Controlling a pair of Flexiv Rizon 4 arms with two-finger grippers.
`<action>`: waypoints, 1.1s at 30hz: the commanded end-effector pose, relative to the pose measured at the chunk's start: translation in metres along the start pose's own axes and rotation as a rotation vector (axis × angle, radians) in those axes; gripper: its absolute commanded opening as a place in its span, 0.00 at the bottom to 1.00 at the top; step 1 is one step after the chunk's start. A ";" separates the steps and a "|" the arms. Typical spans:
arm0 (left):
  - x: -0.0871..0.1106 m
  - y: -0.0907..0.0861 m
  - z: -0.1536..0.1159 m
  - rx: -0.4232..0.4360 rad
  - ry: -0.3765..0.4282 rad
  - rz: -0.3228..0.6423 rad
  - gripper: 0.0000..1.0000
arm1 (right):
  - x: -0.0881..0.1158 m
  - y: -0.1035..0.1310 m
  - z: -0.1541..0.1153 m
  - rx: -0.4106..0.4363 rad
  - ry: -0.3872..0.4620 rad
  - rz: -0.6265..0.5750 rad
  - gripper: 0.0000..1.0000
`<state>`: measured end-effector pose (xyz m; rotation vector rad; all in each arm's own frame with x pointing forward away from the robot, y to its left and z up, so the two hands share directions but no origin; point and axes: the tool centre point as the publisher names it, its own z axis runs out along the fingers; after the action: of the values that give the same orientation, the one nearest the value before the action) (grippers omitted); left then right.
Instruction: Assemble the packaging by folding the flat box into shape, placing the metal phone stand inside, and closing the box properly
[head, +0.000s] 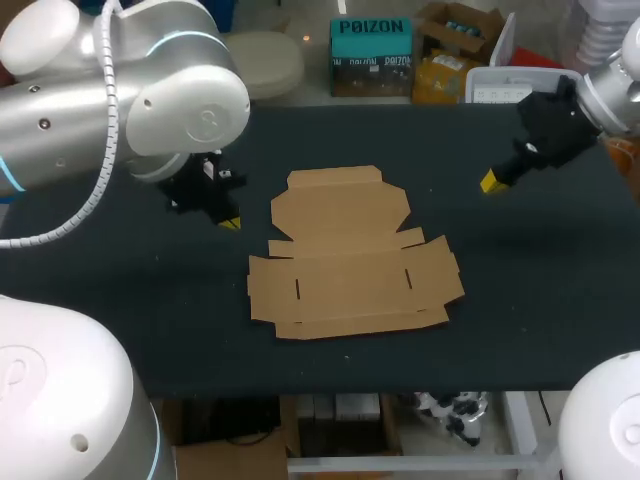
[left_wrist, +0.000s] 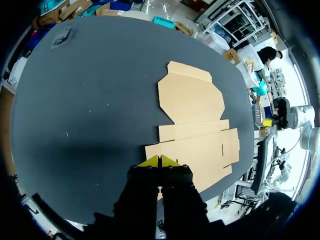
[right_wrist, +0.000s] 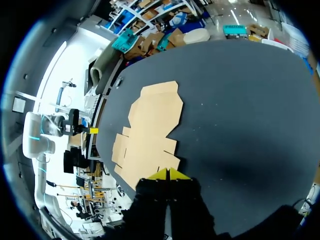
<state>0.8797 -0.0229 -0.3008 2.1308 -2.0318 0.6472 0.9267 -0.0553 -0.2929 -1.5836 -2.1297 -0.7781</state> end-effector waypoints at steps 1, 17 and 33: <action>0.002 0.001 0.003 0.010 -0.009 0.019 0.00 | 0.001 0.001 0.006 0.025 -0.051 0.119 0.00; -0.017 0.001 0.038 0.076 0.034 0.055 0.00 | 0.008 -0.012 0.045 0.058 -0.014 0.188 0.00; -0.021 -0.010 0.048 0.061 0.036 0.051 0.00 | 0.000 -0.023 0.055 0.061 -0.021 0.223 0.00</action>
<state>0.8979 -0.0208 -0.3502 2.0940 -2.0803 0.7670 0.9058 -0.0253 -0.3412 -1.7644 -1.9272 -0.6233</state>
